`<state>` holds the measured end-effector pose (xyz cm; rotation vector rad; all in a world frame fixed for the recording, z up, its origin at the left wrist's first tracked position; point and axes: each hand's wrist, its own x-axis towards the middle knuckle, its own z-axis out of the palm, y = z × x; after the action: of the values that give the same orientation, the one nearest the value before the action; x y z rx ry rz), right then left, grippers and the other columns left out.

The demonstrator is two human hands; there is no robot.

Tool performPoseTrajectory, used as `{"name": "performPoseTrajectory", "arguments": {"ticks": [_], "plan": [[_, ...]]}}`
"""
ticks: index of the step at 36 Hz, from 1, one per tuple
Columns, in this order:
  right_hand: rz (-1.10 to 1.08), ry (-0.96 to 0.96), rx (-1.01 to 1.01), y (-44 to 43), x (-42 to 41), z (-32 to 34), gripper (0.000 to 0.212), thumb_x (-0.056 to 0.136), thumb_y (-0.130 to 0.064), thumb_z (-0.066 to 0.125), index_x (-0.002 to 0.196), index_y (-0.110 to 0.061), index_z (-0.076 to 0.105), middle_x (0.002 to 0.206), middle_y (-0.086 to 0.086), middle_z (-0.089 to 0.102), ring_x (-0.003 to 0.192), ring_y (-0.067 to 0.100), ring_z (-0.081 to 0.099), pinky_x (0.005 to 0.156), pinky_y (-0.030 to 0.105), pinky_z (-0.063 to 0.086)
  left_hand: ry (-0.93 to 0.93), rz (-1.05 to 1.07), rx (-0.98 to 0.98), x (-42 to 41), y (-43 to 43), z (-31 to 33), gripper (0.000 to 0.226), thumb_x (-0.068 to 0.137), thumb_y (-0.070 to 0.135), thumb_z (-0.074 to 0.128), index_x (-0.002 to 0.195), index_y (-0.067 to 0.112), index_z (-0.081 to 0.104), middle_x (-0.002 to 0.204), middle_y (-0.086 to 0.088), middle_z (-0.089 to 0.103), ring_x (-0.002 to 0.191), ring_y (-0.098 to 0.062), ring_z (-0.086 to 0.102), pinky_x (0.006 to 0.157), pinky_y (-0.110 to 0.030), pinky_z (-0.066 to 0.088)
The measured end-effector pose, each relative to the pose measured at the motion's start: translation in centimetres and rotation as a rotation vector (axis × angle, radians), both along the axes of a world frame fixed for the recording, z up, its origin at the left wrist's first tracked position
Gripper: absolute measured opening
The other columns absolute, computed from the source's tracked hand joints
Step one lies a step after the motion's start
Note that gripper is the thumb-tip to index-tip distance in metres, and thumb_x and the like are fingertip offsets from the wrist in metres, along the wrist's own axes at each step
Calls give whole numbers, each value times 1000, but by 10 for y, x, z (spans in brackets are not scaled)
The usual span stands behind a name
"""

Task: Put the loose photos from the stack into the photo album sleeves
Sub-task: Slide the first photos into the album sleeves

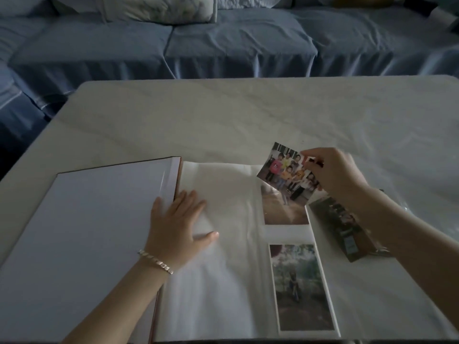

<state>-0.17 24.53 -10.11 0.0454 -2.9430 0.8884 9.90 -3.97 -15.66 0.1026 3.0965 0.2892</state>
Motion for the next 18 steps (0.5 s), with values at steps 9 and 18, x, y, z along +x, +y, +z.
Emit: {"name": "performPoseTrajectory", "arguments": {"ticks": [9, 18], "plan": [[191, -201, 91, -20, -17, -1, 26, 91, -11, 59, 115, -16, 66, 95, 8, 69, 41, 4, 56, 46, 10, 44, 38, 3, 12, 0, -4, -7, 75, 71, 72, 53, 136, 34, 46, 153, 10, 26, 142, -6, 19, 110, -40, -6], [253, -488, -33, -30, -48, -9, 21, 84, -12, 68, 105, -14, 71, 67, -3, 62, 42, 11, 42, 40, 16, 34, -1, 6, -12, -1, -3, -4, 74, 73, 70, 53, 139, 39, 37, 155, 16, 15, 142, 0, 8, 110, -39, -9]]}}
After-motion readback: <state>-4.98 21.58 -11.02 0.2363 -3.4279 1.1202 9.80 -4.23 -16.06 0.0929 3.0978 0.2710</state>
